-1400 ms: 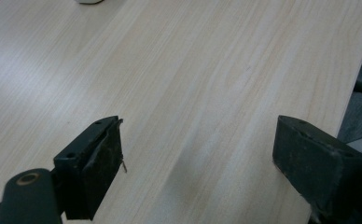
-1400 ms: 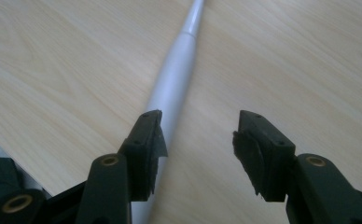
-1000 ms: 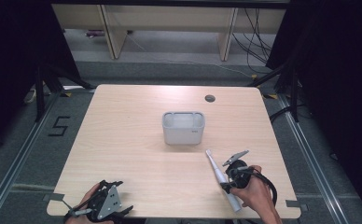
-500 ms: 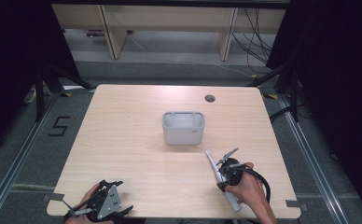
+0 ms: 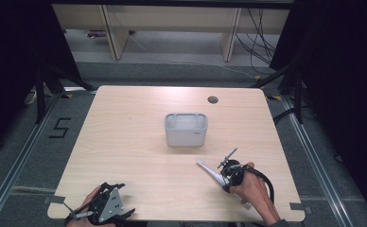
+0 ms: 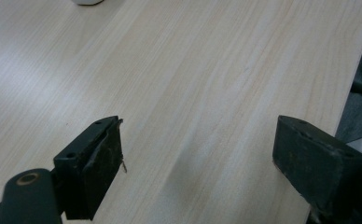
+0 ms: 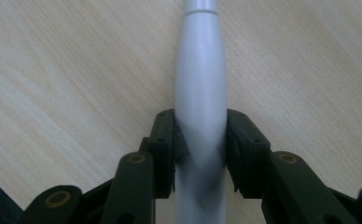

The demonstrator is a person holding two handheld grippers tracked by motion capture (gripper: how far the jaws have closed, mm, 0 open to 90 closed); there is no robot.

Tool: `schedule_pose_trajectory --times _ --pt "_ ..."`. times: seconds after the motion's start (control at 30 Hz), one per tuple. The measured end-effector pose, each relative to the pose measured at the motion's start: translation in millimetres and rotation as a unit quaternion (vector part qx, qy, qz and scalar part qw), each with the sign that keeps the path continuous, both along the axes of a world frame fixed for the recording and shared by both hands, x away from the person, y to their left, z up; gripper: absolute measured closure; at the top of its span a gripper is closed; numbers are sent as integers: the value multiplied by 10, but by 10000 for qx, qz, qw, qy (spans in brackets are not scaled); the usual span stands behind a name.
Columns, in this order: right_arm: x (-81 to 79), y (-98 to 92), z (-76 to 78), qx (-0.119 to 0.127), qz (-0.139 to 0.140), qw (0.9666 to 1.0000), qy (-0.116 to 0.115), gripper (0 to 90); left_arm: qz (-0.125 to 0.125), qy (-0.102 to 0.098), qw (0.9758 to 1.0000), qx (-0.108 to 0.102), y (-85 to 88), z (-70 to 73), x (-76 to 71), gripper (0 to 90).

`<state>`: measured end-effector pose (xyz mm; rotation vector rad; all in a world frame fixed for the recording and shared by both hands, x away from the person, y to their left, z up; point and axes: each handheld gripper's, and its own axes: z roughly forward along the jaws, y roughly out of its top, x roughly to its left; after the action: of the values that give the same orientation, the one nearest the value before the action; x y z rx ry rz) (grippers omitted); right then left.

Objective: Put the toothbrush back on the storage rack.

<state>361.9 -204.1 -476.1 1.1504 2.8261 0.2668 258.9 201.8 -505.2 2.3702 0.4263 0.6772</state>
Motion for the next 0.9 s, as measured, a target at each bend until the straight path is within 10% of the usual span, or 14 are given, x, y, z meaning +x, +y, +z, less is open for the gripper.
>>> schedule_pose_trajectory --times 0.9 --pt "143 132 24 -779 349 9953 452 667 0 23 10000 -61 0 3 -5 154"
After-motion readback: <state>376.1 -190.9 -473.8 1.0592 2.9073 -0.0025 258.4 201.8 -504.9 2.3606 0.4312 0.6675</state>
